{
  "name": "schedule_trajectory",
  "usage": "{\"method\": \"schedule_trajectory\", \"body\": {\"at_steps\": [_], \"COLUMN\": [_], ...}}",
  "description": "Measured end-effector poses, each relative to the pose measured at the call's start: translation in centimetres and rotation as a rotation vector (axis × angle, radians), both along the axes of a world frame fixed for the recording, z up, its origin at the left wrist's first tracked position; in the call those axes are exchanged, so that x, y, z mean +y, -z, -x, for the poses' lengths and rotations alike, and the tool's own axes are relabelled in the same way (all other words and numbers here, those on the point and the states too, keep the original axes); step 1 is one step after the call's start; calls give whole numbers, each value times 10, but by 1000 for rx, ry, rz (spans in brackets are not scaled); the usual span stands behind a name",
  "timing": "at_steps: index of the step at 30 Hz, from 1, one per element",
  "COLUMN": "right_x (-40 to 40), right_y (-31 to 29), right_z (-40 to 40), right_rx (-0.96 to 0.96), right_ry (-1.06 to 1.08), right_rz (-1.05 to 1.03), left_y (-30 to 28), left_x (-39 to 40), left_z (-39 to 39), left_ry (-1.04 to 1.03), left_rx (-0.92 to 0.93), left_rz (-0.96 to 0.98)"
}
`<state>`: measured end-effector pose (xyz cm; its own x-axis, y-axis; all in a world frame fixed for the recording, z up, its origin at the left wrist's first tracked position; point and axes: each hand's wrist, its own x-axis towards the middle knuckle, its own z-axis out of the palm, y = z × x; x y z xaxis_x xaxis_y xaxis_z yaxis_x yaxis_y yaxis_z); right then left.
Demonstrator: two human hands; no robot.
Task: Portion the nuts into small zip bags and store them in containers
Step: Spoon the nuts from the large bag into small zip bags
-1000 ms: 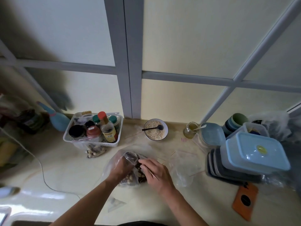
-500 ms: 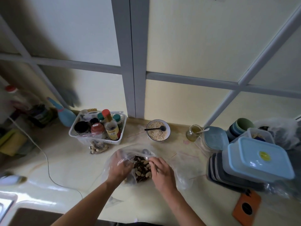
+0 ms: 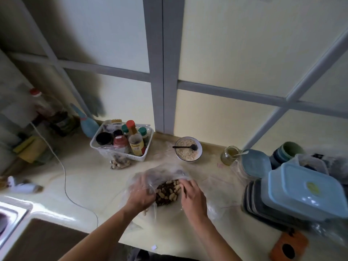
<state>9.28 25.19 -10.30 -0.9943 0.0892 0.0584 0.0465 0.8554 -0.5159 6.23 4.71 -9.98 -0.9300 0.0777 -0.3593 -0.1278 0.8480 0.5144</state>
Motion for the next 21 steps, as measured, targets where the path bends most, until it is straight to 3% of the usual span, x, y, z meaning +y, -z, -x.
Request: {"method": "schedule_trajectory", "body": {"at_steps": [3,7,12,21], "right_x": [2,0,-11,-41], "right_y": [0,0,-8,13], "right_z": [-4,-5,-6,-11], "right_rx": [-52,-113,-212,-276], "right_ry": [5,-42,-95,-177], "right_rz": [-68,-174,-140,-121], "left_y": [6,8,-1,-25], "left_x": [3,11,18,20], "left_z": [-1,-4,0,5], "left_ry": [-22,-43,0,-43], "left_rx": [118,65,-42,6], "left_rz": [25,75,245,153]}}
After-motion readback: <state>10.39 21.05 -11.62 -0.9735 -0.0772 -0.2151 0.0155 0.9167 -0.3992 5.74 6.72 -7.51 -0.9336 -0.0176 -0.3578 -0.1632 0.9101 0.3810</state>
